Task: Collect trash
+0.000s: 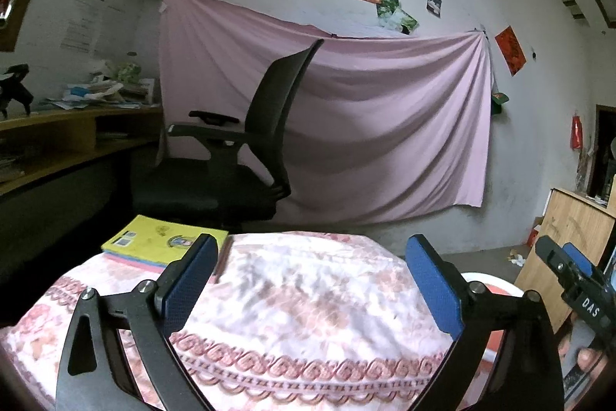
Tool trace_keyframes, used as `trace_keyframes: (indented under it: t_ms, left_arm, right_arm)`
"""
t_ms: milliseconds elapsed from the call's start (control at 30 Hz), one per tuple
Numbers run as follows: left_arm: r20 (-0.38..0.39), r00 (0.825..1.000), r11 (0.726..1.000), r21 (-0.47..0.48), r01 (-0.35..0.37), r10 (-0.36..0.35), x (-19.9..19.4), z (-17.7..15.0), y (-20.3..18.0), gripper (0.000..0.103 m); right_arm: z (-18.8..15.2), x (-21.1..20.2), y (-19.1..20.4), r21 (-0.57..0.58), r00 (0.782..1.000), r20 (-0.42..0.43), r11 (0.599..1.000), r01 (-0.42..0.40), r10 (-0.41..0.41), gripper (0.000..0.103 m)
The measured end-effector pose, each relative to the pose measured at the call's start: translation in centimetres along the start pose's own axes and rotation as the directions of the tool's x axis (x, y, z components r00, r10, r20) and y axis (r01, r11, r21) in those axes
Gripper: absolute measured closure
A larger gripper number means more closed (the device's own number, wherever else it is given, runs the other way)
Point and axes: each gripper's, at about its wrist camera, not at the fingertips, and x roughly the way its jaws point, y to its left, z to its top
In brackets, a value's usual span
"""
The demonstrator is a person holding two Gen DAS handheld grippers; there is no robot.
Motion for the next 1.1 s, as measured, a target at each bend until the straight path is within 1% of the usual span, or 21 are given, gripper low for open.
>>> trace_keyframes:
  t_ms: [200,400,500,667,833,967,1100]
  left_arm:
    - [0.006,1.0,1.0,0.022,-0.017,0.017,-3.6,-2.1,0.8,0.007]
    - [-0.006,1.0,1.0,0.02,-0.025,0.025,-6.4,-4.3,1.9,0.006]
    - [-0.01,0.999,0.999,0.017,-0.03,0.031,-7.6,-5.3,2.5,0.004]
    - [-0.022,0.999,1.0,0.008,-0.028,0.029,-8.9,-6.7,3.3,0.003]
    - [-0.034,0.999,0.999,0.027,-0.03,0.031,-9.6,-8.1,3.3,0.003]
    - [-0.047,0.998,0.999,0.034,-0.038,0.039,-9.6,-9.1,3.6,0.003]
    - [-0.047,0.998,0.998,0.042,-0.044,0.046,-9.3,-9.4,3.7,0.003]
  right_arm:
    - [-1.6,-3.1,2.5,-0.045,1.0,-0.005,0.999,0.01,-0.01,0.0]
    - [-3.6,-6.5,4.4,-0.05,0.999,-0.008,0.998,0.039,-0.039,0.0]
    - [-4.7,-7.7,4.8,-0.044,0.998,-0.013,0.997,0.056,-0.057,0.0]
    - [-6.0,-9.2,5.0,-0.038,0.997,-0.023,0.997,0.072,-0.073,0.0]
    - [-6.8,-10.3,5.0,-0.033,0.996,-0.017,0.995,0.091,-0.092,0.0]
    - [-7.5,-10.1,4.9,-0.028,0.993,-0.046,0.994,0.103,-0.104,0.0]
    - [-7.7,-10.1,4.8,-0.026,0.993,-0.051,0.994,0.105,-0.106,0.0]
